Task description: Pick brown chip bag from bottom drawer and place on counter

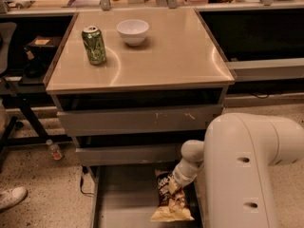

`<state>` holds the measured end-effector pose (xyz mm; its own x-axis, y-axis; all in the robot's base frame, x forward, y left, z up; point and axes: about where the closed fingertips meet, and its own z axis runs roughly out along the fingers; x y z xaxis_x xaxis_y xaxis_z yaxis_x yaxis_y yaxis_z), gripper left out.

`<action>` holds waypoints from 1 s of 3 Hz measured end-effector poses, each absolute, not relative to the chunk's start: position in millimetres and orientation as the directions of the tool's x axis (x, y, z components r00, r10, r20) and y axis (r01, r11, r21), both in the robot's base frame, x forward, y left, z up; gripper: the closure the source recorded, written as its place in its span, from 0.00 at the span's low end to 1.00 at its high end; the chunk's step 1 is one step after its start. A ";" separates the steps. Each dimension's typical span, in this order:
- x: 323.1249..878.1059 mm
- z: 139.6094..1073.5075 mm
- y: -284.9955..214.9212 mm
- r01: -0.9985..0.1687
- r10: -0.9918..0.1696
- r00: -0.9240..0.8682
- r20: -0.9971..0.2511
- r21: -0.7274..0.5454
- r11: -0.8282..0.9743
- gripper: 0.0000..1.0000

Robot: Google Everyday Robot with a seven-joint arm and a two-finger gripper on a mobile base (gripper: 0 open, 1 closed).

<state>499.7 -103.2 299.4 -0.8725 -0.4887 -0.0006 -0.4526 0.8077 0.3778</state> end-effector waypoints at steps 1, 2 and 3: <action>481.4 344.8 -129.2 -0.420 -0.463 -0.886 0.033 0.366 0.830 1.00; 472.9 403.7 -154.8 -0.385 -0.420 -0.907 0.028 0.349 0.854 1.00; 473.8 412.8 -153.1 -0.394 -0.428 -0.903 0.028 0.341 0.853 1.00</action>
Offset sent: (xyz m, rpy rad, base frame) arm -0.0422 -0.0870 0.1654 -0.0557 0.0145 -0.1489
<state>473.8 -153.1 412.8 -0.9032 -0.4282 0.0282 -0.3939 0.8535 0.3412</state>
